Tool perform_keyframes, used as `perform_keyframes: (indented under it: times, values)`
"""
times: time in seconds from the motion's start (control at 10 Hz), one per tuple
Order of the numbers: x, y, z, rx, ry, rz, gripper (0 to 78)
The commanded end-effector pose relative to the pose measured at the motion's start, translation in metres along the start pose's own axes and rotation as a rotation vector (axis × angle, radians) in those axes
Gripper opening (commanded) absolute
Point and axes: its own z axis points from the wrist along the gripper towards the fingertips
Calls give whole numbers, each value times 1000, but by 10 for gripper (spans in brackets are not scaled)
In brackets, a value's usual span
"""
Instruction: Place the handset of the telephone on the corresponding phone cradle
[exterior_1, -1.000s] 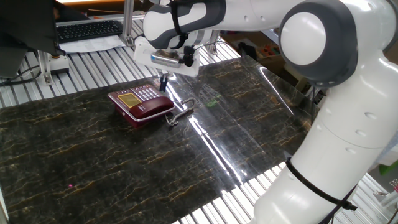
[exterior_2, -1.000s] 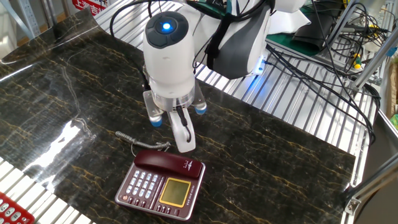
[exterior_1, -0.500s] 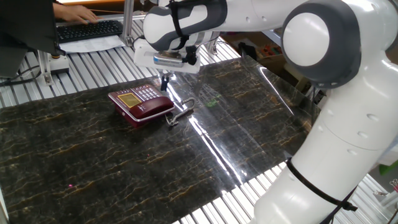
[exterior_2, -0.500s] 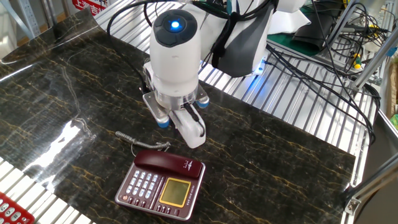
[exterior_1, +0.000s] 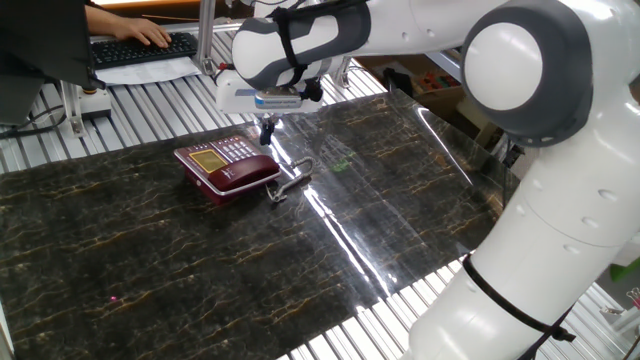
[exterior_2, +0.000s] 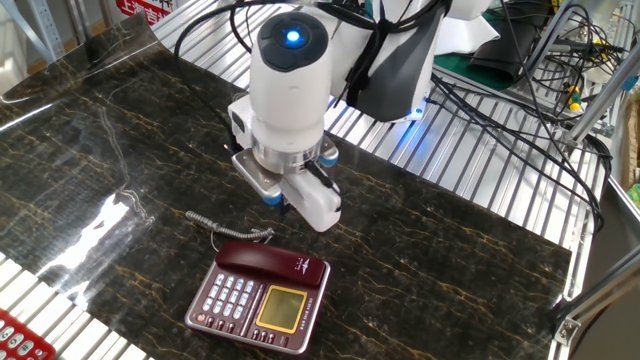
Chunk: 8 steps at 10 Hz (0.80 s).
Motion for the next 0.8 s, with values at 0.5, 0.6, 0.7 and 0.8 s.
perform_keyframes:
  times: [0.5,0.6,0.7,0.8]
  values:
    - [5,-5,-7,-6,-93,-418,11]
    - [5,-5,-7,-29,-85,-393,11]
    - [5,-5,-7,-71,-70,-353,11]
    - [5,-5,-7,-81,-53,-318,11]
